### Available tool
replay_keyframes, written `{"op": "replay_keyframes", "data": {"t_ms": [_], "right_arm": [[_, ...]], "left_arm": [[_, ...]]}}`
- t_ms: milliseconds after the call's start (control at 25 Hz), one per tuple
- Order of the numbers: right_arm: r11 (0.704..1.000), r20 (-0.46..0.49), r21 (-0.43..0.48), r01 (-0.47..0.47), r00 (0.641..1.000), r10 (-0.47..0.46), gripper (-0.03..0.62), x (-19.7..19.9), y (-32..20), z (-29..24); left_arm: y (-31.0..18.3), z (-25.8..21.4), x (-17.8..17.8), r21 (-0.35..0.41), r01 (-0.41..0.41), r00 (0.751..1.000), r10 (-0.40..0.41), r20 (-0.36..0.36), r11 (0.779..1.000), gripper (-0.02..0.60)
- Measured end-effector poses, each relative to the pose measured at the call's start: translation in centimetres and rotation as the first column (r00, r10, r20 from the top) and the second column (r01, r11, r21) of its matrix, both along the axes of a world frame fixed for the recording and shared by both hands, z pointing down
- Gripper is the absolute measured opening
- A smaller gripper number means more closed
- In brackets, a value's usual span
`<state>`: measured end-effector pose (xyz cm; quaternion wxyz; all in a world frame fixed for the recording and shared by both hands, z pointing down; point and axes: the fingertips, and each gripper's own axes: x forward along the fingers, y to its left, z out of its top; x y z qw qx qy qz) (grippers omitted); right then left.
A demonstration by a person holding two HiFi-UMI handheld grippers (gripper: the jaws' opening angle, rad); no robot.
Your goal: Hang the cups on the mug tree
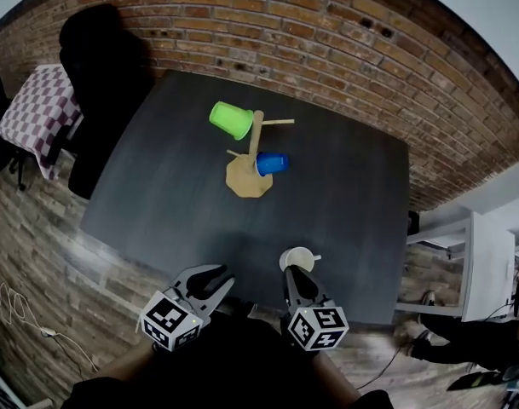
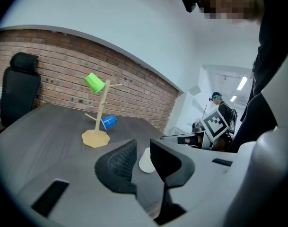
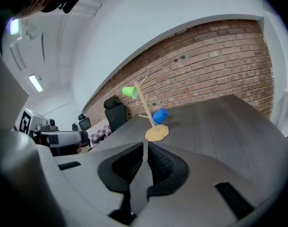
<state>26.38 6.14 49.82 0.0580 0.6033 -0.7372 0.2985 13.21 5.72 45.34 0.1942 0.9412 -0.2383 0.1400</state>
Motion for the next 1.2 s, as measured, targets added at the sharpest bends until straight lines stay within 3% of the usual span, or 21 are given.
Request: {"op": "replay_keyframes", "data": {"t_ms": [440,720,1000,1120,1200], "right_arm": [[0.996,0.030,0.017,0.086,0.996,-0.087,0.049,-0.7,-0.9,0.5],[0.995,0.004,0.022,0.096,0.995,-0.096,0.049,0.0,-1.3,0.3],[1.000,-0.073,-0.018,0.008,0.997,-0.009,0.049,6.3,0.1,2.6],[0.996,-0.140,-0.026,0.082,0.987,-0.085,0.049,8.4,0.5,3.9],[0.984,-0.231,-0.036,0.176,0.956,-0.179,0.051,9.4,0.5,4.8]], "left_arm": [[0.1,-0.6,-0.5,0.027,0.073,0.997,-0.074,0.032,0.997,0.097],[0.0,-1.2,0.0,0.046,0.069,0.997,-0.070,0.014,0.997,0.095],[-0.1,-0.5,0.3,-0.008,0.098,0.995,-0.099,-0.025,0.995,0.097],[0.1,-0.3,0.8,-0.014,0.085,0.996,-0.085,-0.025,0.996,0.097],[0.3,-0.1,1.2,-0.015,0.073,0.997,-0.073,-0.021,0.997,0.097]]}}
